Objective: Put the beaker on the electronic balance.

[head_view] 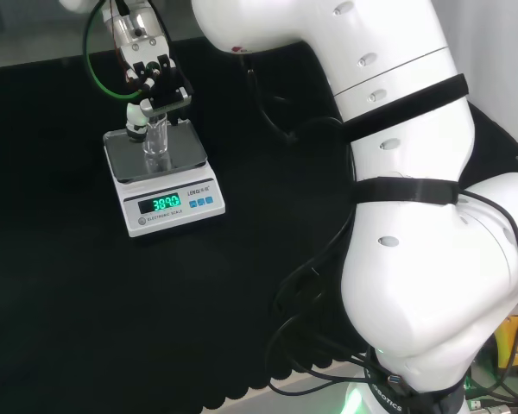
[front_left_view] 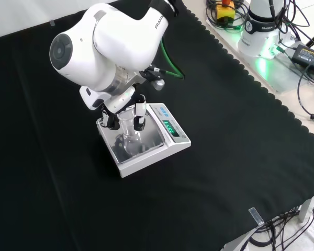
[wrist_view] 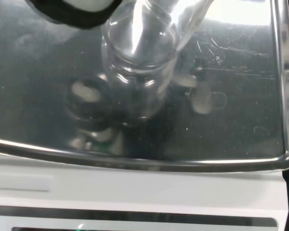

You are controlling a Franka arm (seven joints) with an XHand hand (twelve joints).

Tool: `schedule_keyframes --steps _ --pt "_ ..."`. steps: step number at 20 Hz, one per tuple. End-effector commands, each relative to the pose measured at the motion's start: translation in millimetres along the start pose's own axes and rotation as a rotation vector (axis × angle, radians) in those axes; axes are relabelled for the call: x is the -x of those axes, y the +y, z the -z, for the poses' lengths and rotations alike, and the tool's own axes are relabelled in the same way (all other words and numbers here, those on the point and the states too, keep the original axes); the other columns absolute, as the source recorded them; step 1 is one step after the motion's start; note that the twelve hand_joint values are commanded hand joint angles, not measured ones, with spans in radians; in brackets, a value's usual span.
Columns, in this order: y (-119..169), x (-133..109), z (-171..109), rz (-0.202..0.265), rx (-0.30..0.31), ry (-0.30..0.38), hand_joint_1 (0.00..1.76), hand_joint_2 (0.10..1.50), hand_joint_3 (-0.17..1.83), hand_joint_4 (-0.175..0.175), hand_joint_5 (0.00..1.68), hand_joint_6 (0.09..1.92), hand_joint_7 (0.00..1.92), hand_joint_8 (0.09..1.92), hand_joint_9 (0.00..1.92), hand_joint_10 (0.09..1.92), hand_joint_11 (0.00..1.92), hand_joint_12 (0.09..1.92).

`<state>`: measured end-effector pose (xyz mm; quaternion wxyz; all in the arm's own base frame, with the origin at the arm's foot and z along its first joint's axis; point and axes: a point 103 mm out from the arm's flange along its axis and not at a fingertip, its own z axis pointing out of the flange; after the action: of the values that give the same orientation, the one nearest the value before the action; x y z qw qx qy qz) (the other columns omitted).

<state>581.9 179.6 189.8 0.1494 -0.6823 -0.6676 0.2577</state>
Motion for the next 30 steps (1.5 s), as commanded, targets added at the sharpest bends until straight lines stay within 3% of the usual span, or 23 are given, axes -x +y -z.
schedule_keyframes --steps 1,5,17,26,30 --pt "-2.6 -5.4 -0.3 -0.005 0.01 -0.025 0.88 0.93 -0.17 -0.111 0.68 0.87 0.95 0.76 1.47 0.09 1.43 0.66" --pt "-2.3 -4.7 -1.7 -0.001 0.002 -0.023 0.88 0.92 -0.17 -0.112 0.68 0.87 0.94 0.76 1.46 0.09 1.42 0.67" --pt "4.0 -23.8 -5.1 -0.021 -0.012 -0.111 0.82 0.88 -0.17 -0.103 0.55 0.93 0.91 0.78 1.41 0.09 1.33 0.75" --pt "5.4 -27.7 -5.5 -0.06 -0.039 -0.171 0.52 0.76 -0.16 -0.057 0.47 0.88 0.76 0.79 1.13 0.09 0.87 1.13" --pt "-0.4 -20.9 6.5 -0.077 0.026 -0.154 0.45 0.73 -0.14 -0.046 0.46 0.85 0.71 0.8 1.01 0.09 0.71 1.22"
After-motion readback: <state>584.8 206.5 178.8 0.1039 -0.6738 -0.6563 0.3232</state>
